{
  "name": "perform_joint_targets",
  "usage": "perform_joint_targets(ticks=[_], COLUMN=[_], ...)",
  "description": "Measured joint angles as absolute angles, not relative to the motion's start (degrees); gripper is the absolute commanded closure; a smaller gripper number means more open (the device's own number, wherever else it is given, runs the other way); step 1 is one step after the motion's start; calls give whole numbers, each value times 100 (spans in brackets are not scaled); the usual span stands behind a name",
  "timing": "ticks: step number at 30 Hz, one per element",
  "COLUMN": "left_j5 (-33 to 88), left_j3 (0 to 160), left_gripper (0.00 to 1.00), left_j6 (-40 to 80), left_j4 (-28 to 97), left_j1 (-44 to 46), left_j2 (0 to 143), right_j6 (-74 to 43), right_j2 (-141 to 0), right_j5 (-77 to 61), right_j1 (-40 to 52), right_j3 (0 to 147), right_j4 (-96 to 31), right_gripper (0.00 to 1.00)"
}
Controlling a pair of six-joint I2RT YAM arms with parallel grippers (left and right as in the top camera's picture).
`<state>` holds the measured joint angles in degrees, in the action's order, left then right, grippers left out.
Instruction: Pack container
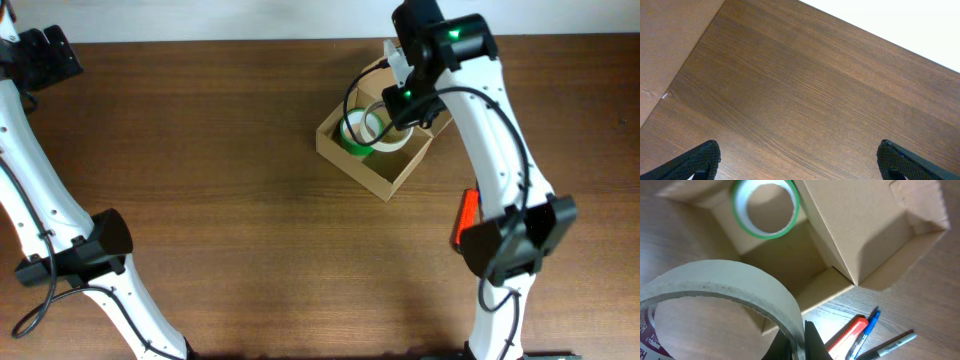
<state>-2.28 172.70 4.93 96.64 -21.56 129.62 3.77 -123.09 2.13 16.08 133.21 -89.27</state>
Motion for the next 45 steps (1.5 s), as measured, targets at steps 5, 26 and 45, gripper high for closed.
perform_joint_targets(ticks=[5, 26, 45], left_j5=[-228, -226, -226], left_j3=[17270, 17270, 17270], left_gripper=[0, 0, 0], left_j6=[491, 493, 493], left_j4=[9664, 9664, 9664], left_j1=[-2156, -2156, -2156], left_j2=[12962, 12962, 12962], right_j6=[283, 775, 1050], right_j2=[-12807, -13163, -13163], right_j5=[215, -255, -683], right_j1=[1483, 1186, 1164], right_j3=[13314, 12864, 12763], right_j4=[-8908, -8219, -8254], right_gripper=[96, 96, 96])
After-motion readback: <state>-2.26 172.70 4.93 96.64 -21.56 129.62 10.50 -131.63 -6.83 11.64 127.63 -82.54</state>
